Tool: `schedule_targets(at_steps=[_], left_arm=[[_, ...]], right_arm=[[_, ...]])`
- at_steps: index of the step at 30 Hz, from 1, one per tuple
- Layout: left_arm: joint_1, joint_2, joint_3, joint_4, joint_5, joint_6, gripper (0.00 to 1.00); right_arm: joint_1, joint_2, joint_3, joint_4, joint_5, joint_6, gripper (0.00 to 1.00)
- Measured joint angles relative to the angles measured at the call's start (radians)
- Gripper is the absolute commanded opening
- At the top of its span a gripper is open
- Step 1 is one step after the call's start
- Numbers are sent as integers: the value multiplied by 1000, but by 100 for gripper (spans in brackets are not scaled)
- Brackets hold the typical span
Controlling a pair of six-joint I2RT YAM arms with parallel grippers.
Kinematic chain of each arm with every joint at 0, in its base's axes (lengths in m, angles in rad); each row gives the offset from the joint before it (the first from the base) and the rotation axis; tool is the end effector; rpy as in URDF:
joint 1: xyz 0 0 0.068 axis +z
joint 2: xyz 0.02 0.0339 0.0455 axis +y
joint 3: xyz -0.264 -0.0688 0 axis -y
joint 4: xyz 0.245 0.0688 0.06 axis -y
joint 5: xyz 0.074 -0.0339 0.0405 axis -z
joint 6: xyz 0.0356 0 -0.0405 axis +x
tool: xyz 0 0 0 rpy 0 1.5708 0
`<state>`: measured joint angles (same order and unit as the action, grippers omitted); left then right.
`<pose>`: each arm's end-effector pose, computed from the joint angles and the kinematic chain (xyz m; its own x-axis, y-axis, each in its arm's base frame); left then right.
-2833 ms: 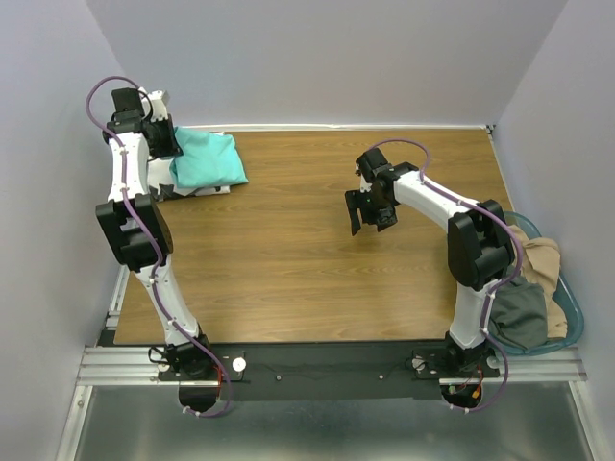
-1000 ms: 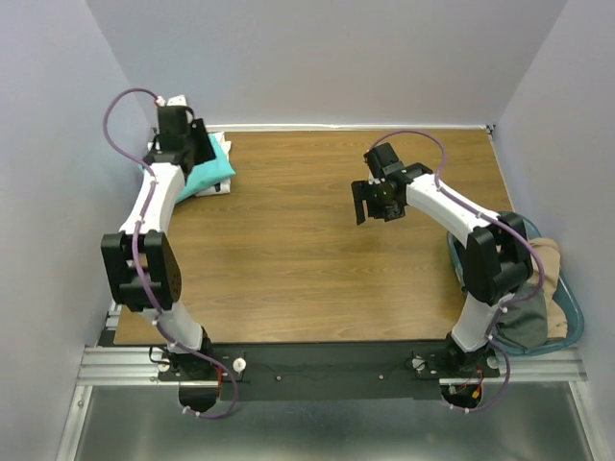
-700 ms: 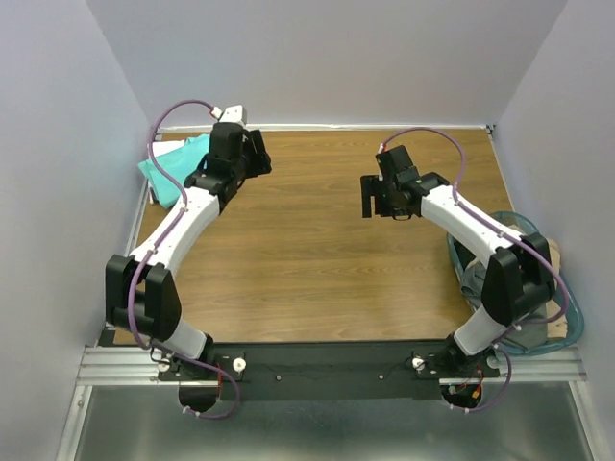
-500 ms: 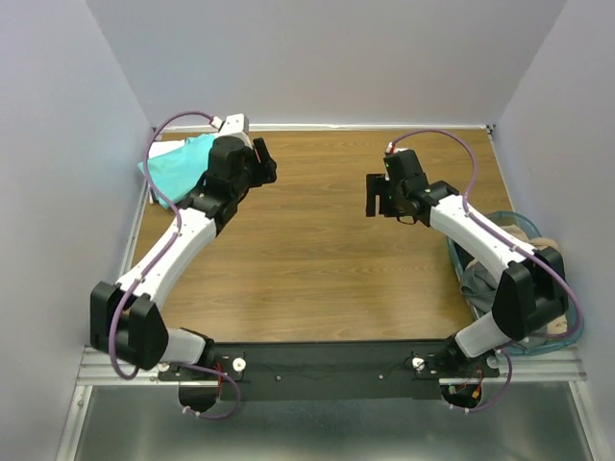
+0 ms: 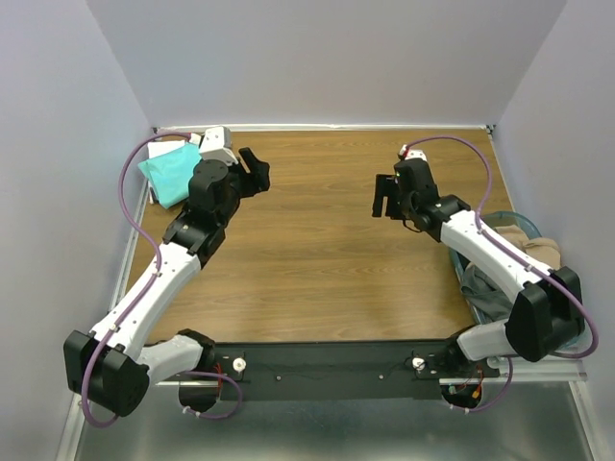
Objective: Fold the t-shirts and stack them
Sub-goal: Reset both grippers
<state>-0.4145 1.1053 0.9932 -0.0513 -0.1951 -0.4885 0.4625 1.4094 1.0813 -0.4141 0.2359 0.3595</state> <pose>0.2400 -0.0980 0.3639 -0.2347 -0.3997 -0.8861 0.1244 0.8917 -0.4352 0.2801 0.1304 0.2785 -0.6646 0.0509 -0.7454 -0.0490 0.9926 0.1114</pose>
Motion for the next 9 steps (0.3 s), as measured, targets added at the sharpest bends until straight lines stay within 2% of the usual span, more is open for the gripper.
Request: schedule_targets(at_steps=[9], left_arm=[[0,-20,-10,5,-11,7,73]], right_arm=[[0,-55,-53,23,24,32,85]])
